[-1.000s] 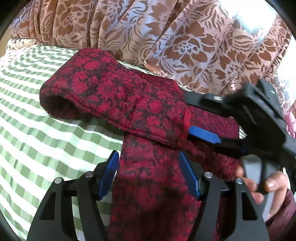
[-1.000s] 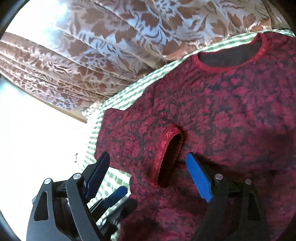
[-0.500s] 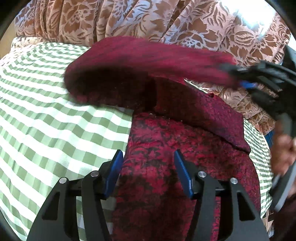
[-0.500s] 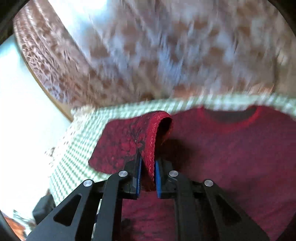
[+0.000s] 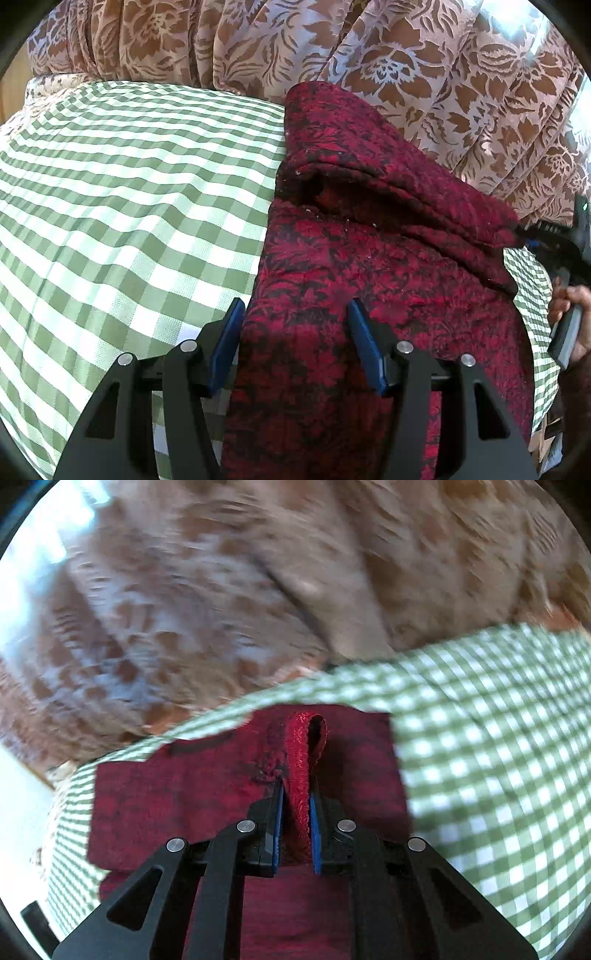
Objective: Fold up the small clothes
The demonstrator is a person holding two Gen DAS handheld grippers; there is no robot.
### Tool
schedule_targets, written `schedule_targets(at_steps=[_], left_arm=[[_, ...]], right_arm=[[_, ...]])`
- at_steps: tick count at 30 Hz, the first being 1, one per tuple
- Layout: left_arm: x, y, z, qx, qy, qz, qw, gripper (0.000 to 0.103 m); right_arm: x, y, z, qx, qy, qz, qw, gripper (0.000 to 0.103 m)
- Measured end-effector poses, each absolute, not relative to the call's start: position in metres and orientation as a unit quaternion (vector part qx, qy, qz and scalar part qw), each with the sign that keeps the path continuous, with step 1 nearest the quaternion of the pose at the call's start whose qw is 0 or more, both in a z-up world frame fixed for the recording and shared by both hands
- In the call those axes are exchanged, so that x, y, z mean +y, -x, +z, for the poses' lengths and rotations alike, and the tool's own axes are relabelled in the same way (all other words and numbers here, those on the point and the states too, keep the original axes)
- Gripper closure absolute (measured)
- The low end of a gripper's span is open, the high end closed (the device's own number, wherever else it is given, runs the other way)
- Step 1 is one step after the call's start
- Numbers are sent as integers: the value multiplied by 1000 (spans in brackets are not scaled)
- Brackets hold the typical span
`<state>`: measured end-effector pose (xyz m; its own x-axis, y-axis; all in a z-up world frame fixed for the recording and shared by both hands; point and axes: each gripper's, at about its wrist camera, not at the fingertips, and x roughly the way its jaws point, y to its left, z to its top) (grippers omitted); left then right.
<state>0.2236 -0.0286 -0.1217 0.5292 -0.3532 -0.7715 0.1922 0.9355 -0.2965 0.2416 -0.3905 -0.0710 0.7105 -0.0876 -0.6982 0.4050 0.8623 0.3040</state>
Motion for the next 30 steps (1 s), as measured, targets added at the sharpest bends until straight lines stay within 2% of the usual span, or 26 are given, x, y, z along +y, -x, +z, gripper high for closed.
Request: schedule_targets(at_steps=[5,9,12,13,14,15,17,21,26,27,28,29,30], left_arm=[[-22,-234,-107,459,118,-165,865,46],[-10,-262,-89,447,175,-172,860,33],[-6,-287,-85,447,197,-174,855,32],[-8,-296,-85,449,202,-174,853,32],[-7,-304,-86,450,208,-174,851,32],[-6,-315,-89,454,219,-176,845,31],[-5,-333,-92,465,239,-176,834,31],[-7,-362,-100,482,270,-188,812,31],[-23,-385,-104,498,255,-198,804,33],[-25,-390,-105,502,255,-202,801,39],[-27,-392,-106,504,256,-209,798,57],[-31,-394,-106,507,251,-221,794,67],[-35,-394,-105,508,236,-222,798,73]], right_arm=[[-400,-236,-100,376,-243,-137,884,92],[-403,-233,-96,373,-247,-126,885,91],[-404,-227,-86,370,-237,-132,888,91],[-404,-224,-81,366,-230,-136,891,89],[-402,-222,-76,362,-225,-138,894,81],[-399,-218,-69,354,-216,-139,899,68],[-391,-215,-58,336,-197,-136,911,59],[-380,-226,-56,340,-167,-126,917,59],[-374,-248,-73,362,-156,-118,911,59],[-373,-251,-75,364,-153,-117,911,59],[-371,-254,-76,366,-150,-115,911,59],[-371,-256,-78,368,-148,-114,911,59],[-369,-259,-81,375,-140,-114,909,59]])
